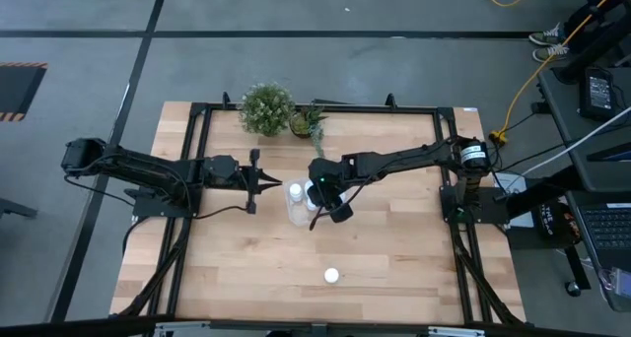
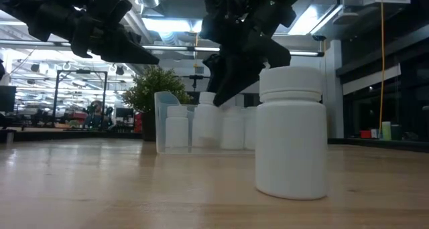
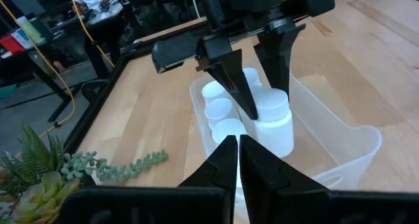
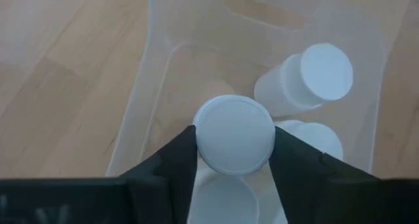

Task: Pick and place pill bottles into a basket
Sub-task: Put the white pill bottle into the transparent bin

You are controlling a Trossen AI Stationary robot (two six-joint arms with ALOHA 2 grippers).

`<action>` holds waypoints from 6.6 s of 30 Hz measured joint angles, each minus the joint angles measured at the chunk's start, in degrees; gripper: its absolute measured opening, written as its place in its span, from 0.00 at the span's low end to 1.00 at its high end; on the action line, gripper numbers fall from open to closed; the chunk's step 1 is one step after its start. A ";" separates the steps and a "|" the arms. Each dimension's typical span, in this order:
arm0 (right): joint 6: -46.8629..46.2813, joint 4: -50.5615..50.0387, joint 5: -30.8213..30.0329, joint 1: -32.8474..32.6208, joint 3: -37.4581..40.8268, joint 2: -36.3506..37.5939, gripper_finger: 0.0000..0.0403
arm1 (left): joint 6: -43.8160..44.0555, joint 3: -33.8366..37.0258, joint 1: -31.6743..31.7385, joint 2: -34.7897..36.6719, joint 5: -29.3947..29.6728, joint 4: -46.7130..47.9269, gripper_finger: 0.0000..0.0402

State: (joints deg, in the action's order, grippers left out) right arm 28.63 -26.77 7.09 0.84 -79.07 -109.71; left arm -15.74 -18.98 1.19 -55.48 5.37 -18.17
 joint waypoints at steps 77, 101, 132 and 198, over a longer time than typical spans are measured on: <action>-33.44 13.62 -9.98 -18.06 31.76 34.60 0.00 | 8.39 0.07 -9.37 0.00 -8.16 -5.40 0.01; -50.74 14.66 -20.98 -36.09 31.76 34.38 0.00 | 13.52 0.07 -27.26 -0.02 10.56 -3.77 0.01; -54.24 19.93 -30.02 -42.19 24.22 14.07 0.01 | 11.97 0.04 -27.23 -0.02 14.28 0.83 0.02; -45.00 73.76 -30.95 -40.06 38.40 -6.22 0.64 | 12.68 0.02 -27.23 -0.01 11.50 0.02 0.02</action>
State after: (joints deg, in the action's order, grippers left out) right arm -16.37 46.99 -23.86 -39.22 -40.66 -115.93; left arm -3.06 -18.96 -26.04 -55.49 16.86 -18.15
